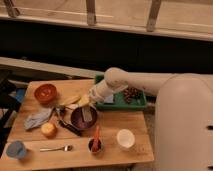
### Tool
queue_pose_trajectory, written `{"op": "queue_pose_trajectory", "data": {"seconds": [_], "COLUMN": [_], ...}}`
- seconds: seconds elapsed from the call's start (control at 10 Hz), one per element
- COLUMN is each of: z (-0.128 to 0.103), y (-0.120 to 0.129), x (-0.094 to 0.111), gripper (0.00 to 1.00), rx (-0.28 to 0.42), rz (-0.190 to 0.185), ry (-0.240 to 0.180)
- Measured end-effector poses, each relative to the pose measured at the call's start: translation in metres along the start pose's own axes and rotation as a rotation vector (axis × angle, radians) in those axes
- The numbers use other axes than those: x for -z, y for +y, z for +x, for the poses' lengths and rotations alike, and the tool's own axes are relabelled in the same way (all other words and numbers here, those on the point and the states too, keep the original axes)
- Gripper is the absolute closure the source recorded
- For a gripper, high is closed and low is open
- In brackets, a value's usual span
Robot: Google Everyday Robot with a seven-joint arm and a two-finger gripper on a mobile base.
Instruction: Place eraser in purple bowl
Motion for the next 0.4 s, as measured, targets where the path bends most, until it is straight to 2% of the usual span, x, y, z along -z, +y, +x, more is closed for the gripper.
{"op": "queue_pose_trajectory", "data": {"seconds": [0.4], "z": [0.0011], "y": [0.0005], "x": [-0.0002], "gripper": [0.2], "rx": [-0.001], "rz": [-0.006], "ry": [0.002]}}
